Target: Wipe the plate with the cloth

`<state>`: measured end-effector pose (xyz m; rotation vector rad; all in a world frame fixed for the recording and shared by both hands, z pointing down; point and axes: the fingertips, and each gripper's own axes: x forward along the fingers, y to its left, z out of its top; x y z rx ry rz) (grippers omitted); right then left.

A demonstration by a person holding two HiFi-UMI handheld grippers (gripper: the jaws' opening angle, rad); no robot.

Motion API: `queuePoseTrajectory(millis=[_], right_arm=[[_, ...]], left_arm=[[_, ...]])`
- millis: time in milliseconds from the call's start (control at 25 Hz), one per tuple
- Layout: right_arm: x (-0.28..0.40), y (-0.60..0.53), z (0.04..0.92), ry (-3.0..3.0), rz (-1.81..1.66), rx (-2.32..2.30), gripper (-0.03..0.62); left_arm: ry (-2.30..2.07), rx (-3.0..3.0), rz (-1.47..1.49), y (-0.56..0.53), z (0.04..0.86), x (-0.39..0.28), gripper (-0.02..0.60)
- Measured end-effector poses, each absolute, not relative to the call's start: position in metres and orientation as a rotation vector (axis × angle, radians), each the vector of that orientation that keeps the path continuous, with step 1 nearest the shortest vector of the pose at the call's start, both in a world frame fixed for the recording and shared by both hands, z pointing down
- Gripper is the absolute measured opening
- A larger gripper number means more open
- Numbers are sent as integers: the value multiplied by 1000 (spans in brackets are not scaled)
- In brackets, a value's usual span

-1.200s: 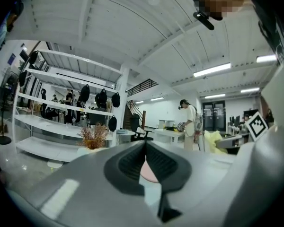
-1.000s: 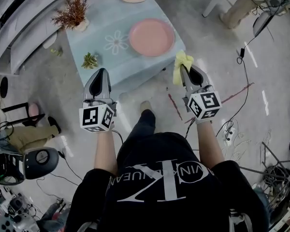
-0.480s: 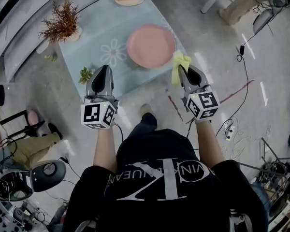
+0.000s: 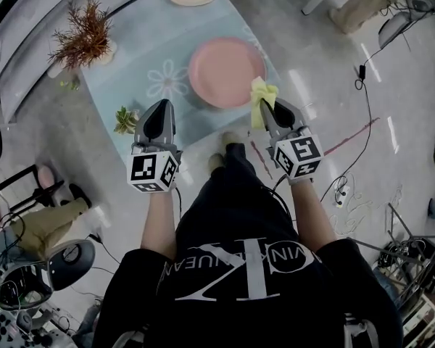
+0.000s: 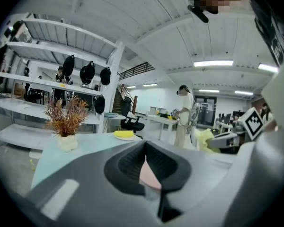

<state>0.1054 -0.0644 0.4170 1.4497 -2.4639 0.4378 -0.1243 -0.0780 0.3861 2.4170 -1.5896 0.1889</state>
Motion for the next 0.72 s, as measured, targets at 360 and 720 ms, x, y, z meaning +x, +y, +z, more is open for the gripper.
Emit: queuePoseTrajectory(millis=[360,720], right_arm=[[83,-133,446,-2441,464,1263,43],[44,-169,493,-2385,467,1053,43]], left_arm=[[-1522,2300,283,-119,440,-118,0],[-1442,2172,468,-137,506,-106,0]])
